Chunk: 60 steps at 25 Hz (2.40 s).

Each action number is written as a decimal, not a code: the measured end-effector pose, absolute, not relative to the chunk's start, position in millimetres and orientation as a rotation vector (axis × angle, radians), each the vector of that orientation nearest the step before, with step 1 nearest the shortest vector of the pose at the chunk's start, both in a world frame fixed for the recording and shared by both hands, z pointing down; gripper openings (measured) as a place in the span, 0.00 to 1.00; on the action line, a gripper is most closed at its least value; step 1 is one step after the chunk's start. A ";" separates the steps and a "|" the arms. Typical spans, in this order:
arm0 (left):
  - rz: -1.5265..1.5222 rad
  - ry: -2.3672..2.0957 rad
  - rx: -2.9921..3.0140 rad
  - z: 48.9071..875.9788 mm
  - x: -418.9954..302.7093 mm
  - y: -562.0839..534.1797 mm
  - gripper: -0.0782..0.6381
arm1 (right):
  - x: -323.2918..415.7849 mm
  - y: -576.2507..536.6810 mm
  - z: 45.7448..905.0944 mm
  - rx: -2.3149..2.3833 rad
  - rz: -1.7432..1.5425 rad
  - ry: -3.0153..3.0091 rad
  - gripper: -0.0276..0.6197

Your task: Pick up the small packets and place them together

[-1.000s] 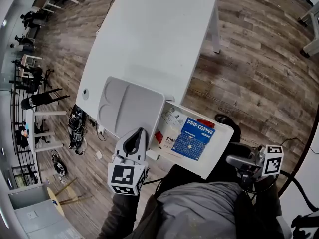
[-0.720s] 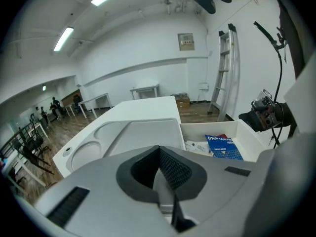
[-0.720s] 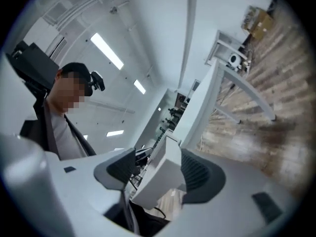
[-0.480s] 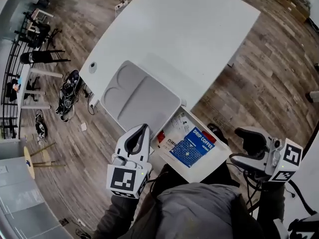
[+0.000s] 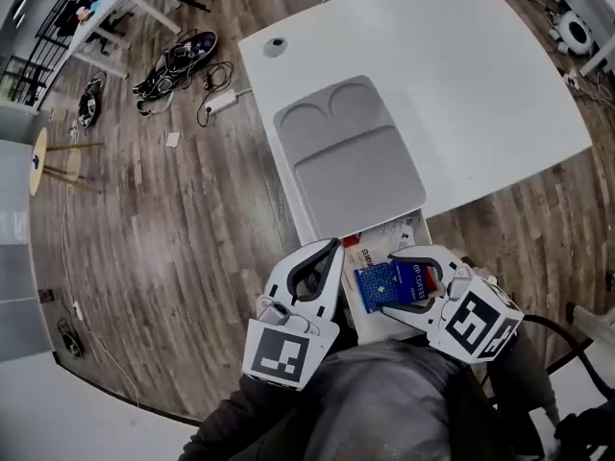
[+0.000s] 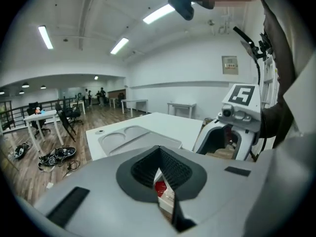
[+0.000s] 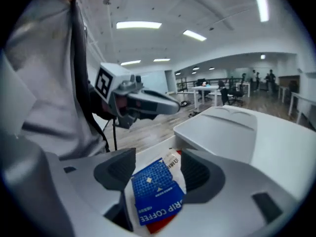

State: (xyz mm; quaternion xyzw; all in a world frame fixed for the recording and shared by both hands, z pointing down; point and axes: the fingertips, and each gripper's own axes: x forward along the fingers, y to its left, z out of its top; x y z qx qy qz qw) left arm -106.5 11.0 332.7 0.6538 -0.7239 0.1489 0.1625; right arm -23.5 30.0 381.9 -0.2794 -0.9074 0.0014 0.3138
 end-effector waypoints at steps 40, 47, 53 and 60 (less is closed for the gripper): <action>0.251 -2.334 1.500 342.8 -125.6 97.9 0.09 | -117.1 9.7 287.1 -0.906 0.032 -2.535 0.05; 0.240 -2.347 1.452 344.5 -134.3 107.9 0.09 | -154.9 -14.6 295.5 -0.879 0.164 -2.528 0.05; 0.239 -2.356 1.422 347.8 -143.4 111.7 0.09 | -183.6 -39.8 343.0 -0.737 0.072 -2.482 0.05; 0.250 -2.332 1.399 352.7 -145.0 111.8 0.09 | -209.3 -68.1 372.2 -0.570 -0.008 -2.485 0.06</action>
